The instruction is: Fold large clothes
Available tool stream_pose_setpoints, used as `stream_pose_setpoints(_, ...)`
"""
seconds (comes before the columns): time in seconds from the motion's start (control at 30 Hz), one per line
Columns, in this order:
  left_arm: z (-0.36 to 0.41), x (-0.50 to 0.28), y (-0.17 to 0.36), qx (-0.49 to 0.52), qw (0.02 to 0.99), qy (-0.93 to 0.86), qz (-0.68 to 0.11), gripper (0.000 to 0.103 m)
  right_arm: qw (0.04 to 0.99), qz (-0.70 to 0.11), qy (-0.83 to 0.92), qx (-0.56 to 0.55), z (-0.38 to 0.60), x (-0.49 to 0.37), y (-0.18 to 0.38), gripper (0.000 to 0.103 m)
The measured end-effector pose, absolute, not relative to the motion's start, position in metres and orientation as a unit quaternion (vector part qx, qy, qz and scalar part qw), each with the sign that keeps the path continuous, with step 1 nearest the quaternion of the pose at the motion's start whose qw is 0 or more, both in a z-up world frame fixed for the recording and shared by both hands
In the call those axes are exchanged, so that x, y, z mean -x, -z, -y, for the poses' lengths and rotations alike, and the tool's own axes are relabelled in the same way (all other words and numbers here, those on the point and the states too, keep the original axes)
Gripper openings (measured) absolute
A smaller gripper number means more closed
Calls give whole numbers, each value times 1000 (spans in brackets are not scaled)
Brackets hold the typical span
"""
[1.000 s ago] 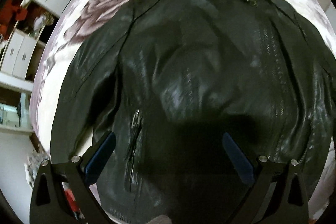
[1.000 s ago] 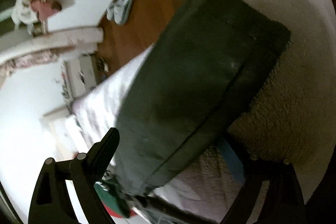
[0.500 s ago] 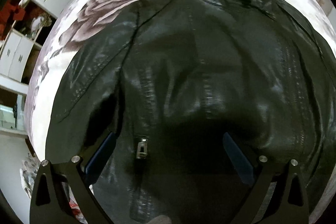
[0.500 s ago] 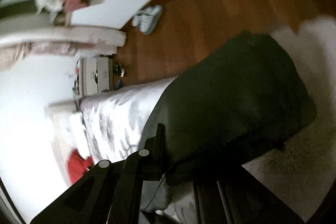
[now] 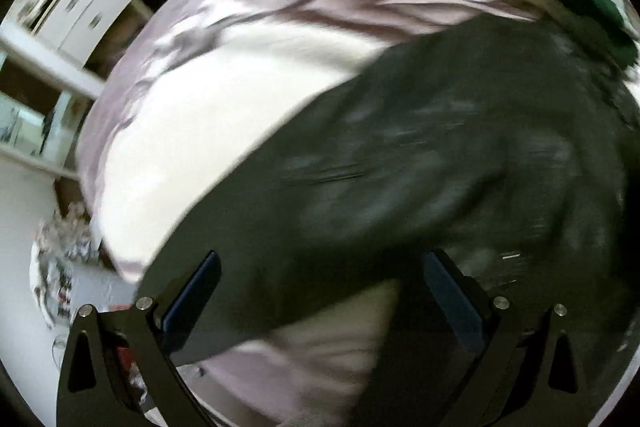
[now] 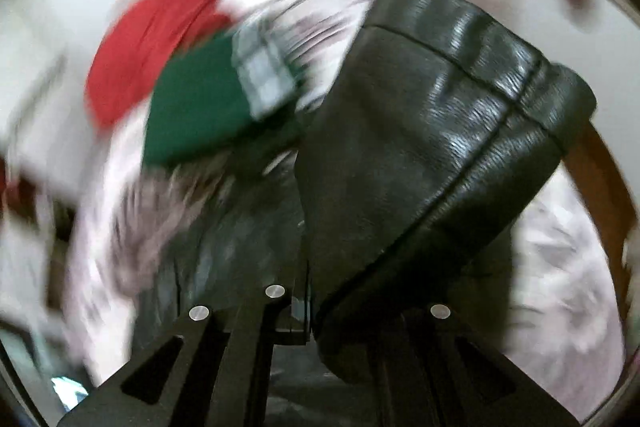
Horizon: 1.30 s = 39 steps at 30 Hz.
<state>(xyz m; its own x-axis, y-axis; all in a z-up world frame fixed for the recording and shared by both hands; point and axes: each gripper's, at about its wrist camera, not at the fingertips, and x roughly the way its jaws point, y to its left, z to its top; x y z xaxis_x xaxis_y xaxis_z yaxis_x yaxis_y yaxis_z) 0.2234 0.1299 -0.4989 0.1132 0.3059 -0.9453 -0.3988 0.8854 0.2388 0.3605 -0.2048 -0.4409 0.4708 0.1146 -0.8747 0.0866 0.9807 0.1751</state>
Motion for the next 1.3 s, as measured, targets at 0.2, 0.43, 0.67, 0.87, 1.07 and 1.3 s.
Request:
stream_pose_setpoints(0.2,-218,-158,502,94,711,-278,-639,103,776,-616,-83,110,34,-334,556,13)
stream_pose_setpoints(0.43,-297,-56,534,350,646,-281,-617,103,753,-642,-140,-28,73,-321,527,43)
stream_pose_setpoints(0.67,-323,2,607,653,562,-268,-431,99,713,-678,-139,-112,114,-310,512,60)
stream_pose_setpoints(0.87,-338,10,594,634,564,-387,-360,10,704,-691,-121,-111,112,-297,511,60)
stream_pose_setpoints(1.07,-375,-11,541,564,653,-382,-332,2,739,-658,-132,-54,77,-294,489,60)
stream_pose_setpoints(1.3,-424,-38,512,496,705,-390,-323,0,708,-696,-101,58,3,-307,548,60)
